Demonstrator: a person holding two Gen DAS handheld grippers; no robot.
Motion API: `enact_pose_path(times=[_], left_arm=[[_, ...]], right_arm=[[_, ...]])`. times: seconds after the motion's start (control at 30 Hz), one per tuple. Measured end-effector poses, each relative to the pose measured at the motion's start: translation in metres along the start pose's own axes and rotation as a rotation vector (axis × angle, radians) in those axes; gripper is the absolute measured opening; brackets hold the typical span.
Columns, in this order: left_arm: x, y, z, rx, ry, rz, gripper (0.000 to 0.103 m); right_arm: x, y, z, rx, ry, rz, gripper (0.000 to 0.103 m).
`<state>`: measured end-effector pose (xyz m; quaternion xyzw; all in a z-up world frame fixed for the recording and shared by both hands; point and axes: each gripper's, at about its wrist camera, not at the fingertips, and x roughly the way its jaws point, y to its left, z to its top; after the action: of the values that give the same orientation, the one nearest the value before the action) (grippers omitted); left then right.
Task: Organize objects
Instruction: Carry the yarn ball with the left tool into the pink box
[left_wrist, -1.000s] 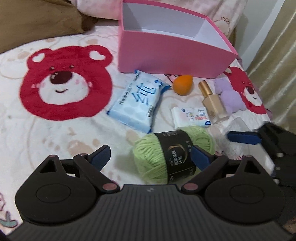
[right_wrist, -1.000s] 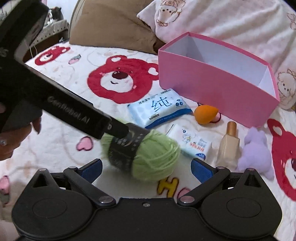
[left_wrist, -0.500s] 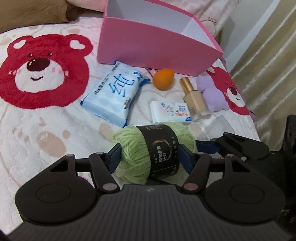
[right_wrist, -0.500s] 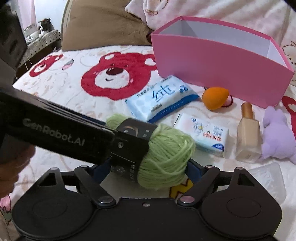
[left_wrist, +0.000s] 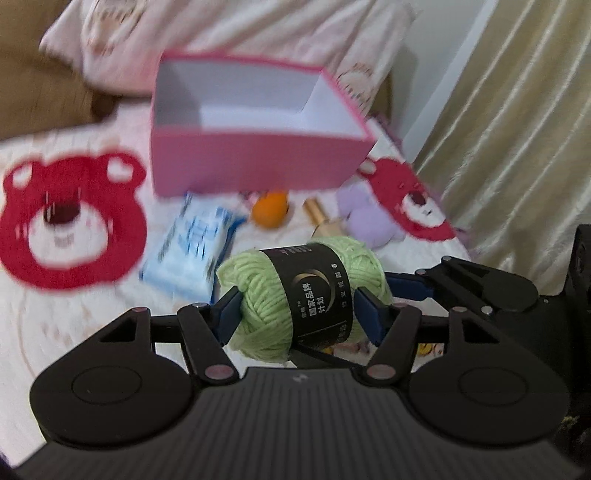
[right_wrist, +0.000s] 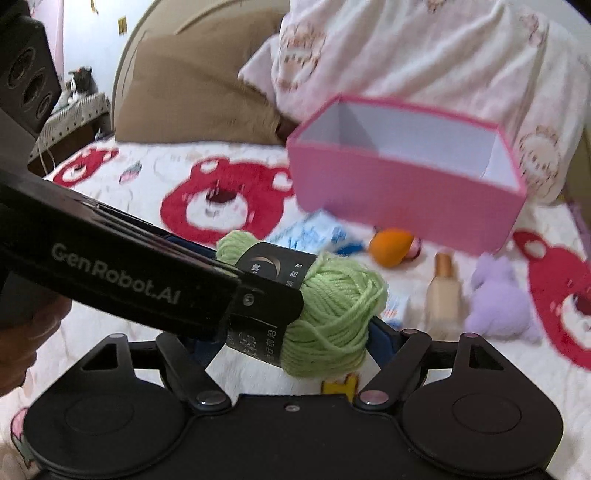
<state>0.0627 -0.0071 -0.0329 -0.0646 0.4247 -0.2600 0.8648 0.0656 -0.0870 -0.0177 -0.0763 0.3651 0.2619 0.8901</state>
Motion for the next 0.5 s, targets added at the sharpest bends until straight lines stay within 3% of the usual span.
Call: enact_pose_path(times=[0.3, 0.5], left_arm=[[-0.029, -0.024, 0.101, 0.113, -0.099, 0.02, 0.063], [0.019, -0.009, 0.168, 0.08, -0.079, 0.004, 0.063]], right_arm=[[-0.035, -0.03, 0.086, -0.072, -0.172, -0.038, 0.083], [-0.005, -0.076, 0.126, -0.092, -0.22, -0.066, 0.079]])
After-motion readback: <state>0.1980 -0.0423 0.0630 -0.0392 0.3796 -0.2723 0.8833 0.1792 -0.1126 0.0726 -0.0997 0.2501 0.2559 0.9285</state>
